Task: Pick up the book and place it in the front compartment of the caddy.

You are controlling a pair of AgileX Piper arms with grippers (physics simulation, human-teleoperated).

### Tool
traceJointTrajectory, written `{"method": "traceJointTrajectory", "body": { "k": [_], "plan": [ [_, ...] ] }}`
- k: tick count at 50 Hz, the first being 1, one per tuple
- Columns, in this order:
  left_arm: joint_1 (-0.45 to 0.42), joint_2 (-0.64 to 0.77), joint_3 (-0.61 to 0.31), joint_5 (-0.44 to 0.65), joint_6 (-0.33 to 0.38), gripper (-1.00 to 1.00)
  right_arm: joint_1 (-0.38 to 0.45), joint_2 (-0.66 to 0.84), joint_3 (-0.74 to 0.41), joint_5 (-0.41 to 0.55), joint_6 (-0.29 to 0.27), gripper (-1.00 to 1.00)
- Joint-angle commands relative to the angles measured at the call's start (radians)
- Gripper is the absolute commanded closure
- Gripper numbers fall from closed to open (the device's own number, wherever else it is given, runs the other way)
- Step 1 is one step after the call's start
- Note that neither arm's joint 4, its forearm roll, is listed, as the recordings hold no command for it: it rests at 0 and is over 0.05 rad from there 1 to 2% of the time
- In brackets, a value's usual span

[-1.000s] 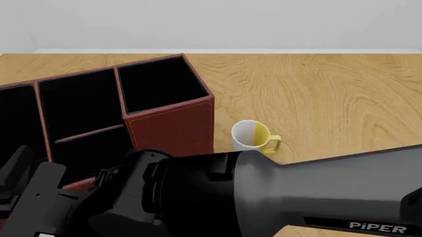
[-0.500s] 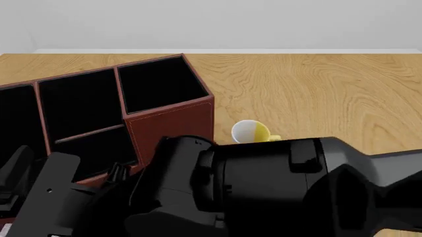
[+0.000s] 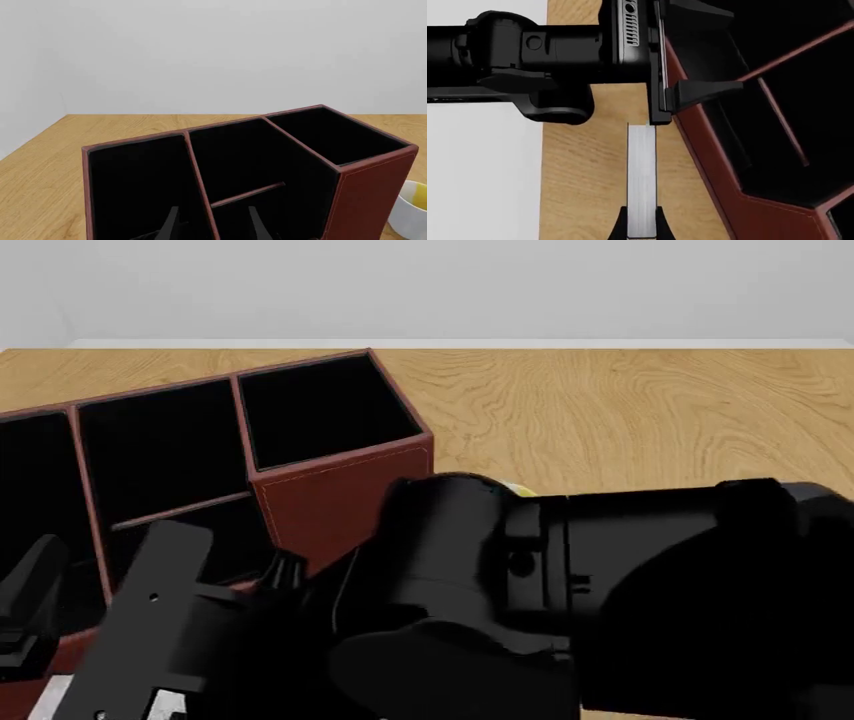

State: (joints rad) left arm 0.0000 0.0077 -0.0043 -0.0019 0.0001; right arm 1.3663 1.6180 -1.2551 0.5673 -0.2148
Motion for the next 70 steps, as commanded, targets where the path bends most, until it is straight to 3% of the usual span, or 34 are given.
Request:
{"method": "traceJointTrajectory", "body": {
  "k": [1, 22, 34, 36, 38, 44, 57, 64, 70],
  "plan": [
    [0.000, 0.000, 0.000, 0.000, 0.000, -1.00, 0.002, -0.040, 0.012, 0.030, 0.029, 1.00],
    [0.000, 0.000, 0.000, 0.000, 0.000, -1.00, -0.007, -0.157, 0.021, 0.172, 0.000, 1.00],
    [0.000, 0.000, 0.000, 0.000, 0.000, -1.00, -0.047, -0.212, -0.021, 0.256, -0.057, 1.00],
    [0.000, 0.000, 0.000, 0.000, 0.000, -1.00, -0.068, -0.218, -0.040, 0.272, -0.094, 1.00],
    [0.000, 0.000, 0.000, 0.000, 0.000, -1.00, -0.061, -0.228, -0.054, 0.293, -0.088, 1.00],
    [0.000, 0.000, 0.000, 0.000, 0.000, -1.00, -0.051, -0.266, -0.110, 0.348, -0.141, 1.00],
    [0.000, 0.000, 0.000, 0.000, 0.000, -1.00, -0.019, -0.316, -0.262, 0.437, -0.100, 1.00],
    [0.000, 0.000, 0.000, 0.000, 0.000, -1.00, 0.023, -0.326, -0.439, 0.498, -0.057, 1.00],
    [0.000, 0.000, 0.000, 0.000, 0.000, -1.00, 0.050, -0.312, -0.589, 0.548, -0.080, 1.00]
  ]
}}
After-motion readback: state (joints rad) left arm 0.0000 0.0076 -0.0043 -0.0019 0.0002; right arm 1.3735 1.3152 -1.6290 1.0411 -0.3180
